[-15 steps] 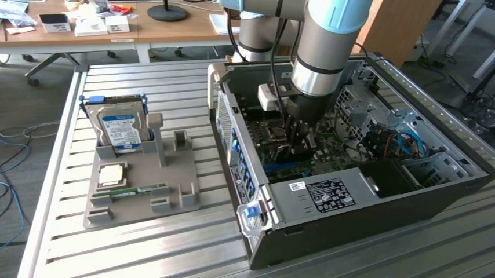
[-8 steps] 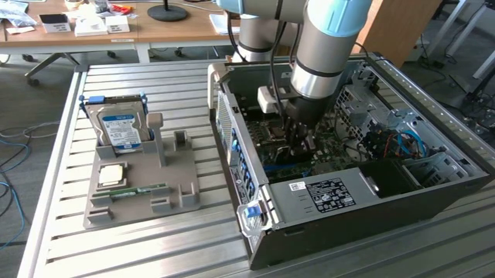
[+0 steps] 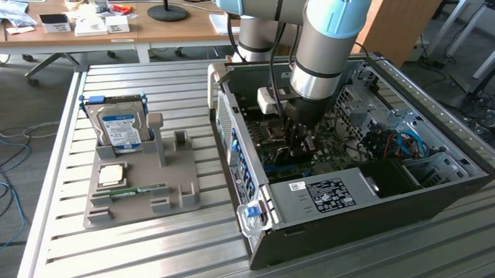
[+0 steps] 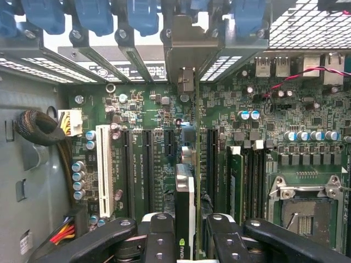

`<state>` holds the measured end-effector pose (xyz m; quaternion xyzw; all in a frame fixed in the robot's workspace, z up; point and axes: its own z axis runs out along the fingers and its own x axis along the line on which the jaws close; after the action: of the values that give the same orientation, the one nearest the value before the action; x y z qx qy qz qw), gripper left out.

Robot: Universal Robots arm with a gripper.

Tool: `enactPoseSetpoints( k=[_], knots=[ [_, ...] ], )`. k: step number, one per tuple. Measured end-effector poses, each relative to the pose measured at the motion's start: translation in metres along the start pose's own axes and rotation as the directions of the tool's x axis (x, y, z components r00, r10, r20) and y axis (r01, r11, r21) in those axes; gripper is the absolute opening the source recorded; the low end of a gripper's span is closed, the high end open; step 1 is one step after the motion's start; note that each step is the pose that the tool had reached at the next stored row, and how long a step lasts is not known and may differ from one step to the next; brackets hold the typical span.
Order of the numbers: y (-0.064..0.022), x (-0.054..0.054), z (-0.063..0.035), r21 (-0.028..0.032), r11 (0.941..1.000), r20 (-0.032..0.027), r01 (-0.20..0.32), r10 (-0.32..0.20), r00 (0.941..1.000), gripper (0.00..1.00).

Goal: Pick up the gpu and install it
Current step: 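Insert the gpu into the slot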

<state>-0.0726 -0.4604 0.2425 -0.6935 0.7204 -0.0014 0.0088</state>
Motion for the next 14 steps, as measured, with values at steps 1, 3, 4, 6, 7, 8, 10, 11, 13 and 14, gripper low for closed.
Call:
enactPoseSetpoints(
  k=[1,3,4,6,7,8,10,11,13,14],
  knots=[
    [0.0000,0.0000,0.0000,0.0000,1.0000,0.0000,0.000,0.000,1.0000,0.27],
    [0.0000,0.0000,0.0000,0.0000,1.0000,0.0000,0.000,0.000,1.0000,0.27],
    [0.0000,0.0000,0.0000,0.0000,1.0000,0.0000,0.000,0.000,1.0000,0.27],
    [0.0000,0.0000,0.0000,0.0000,1.0000,-0.0001,0.000,0.000,1.0000,0.27],
    [0.0003,0.0000,0.0000,0.0003,1.0000,-0.0001,0.000,0.000,1.0000,0.27],
    [0.0007,-0.0001,0.0001,0.0006,1.0000,0.0001,0.000,0.000,1.0000,0.27],
    [0.0010,-0.0001,0.0000,0.0002,1.0000,0.0003,0.000,0.000,1.0000,0.27],
    [0.0011,0.0000,-0.0005,0.0002,1.0000,0.0006,0.000,0.000,1.0000,0.27],
    [0.0012,-0.0002,-0.0015,0.0004,1.0000,0.0013,-0.001,0.001,1.0000,0.27],
    [0.0012,-0.0001,-0.0026,0.0002,1.0000,0.0005,-0.001,0.001,1.0000,0.27]
  ],
)
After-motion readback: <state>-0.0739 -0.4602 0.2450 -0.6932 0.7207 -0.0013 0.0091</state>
